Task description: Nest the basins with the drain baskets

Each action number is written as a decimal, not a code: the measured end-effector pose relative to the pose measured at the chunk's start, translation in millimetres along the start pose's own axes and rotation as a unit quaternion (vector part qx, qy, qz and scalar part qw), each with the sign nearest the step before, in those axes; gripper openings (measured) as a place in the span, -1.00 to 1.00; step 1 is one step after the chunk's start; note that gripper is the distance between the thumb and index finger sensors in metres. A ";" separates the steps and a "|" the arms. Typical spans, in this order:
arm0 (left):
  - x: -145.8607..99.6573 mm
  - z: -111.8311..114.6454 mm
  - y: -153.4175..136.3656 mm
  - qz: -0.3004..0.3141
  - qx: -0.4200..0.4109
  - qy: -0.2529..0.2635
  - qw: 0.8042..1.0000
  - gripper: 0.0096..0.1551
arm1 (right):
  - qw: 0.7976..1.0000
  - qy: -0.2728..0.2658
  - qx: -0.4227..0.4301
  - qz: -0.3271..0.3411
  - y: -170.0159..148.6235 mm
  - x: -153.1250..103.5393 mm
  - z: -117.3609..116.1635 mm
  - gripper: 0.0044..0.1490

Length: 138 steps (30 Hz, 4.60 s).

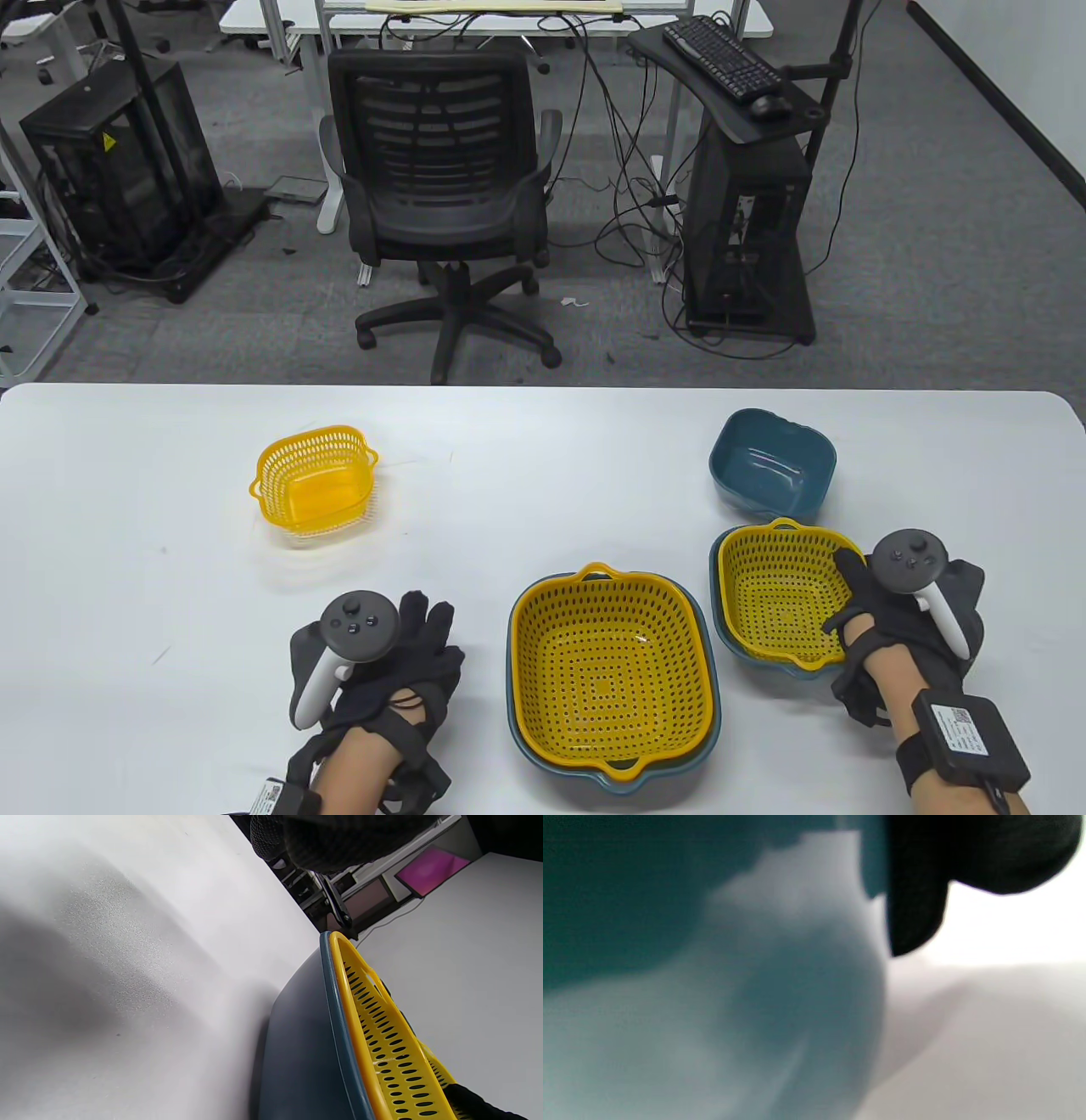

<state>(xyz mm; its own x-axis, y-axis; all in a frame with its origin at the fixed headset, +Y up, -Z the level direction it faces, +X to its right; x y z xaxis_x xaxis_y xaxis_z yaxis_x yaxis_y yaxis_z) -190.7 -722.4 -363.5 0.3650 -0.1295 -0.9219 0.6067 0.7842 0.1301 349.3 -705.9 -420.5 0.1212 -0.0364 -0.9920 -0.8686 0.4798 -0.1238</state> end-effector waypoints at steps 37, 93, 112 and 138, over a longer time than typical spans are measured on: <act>-1.4 -4.4 -7.0 -0.009 -0.006 0.004 1.000 -0.23 | 0.975 0.164 -0.093 0.116 178.8 -93.2 -103.6 -0.16; 84.0 -202.6 -186.4 -0.338 -0.102 0.253 0.901 0.04 | 0.941 0.030 0.212 0.260 124.1 -137.0 -69.9 -0.07; 75.3 -200.8 -181.2 -0.330 -0.101 0.306 0.887 -0.27 | 0.943 0.037 0.218 0.251 121.1 -136.7 -69.4 -0.06; 32.5 -7.8 147.8 0.171 0.134 -0.117 0.969 -0.36 | 0.890 -0.001 0.335 0.310 141.4 -159.6 -48.0 -0.04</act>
<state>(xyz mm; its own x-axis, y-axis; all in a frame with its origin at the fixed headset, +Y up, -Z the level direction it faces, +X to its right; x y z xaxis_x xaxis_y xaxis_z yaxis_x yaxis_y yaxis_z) -94.7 -606.0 -377.1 0.7085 -0.0482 -0.7041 0.5722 0.6232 0.5331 184.1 -674.4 -280.9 -0.2802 0.4193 -0.8635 -0.2876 0.8215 0.4923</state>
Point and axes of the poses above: the tracker on the back of each hand, its own y axis roughly to the thumb side, its own x axis roughly from the wrist to the fingertips, z = x × y, the point moved 3 cm from there along x, roughly from the wrist to the fingertips, and after that the axes turned 14 degrees about z, right-handed, at the moved point
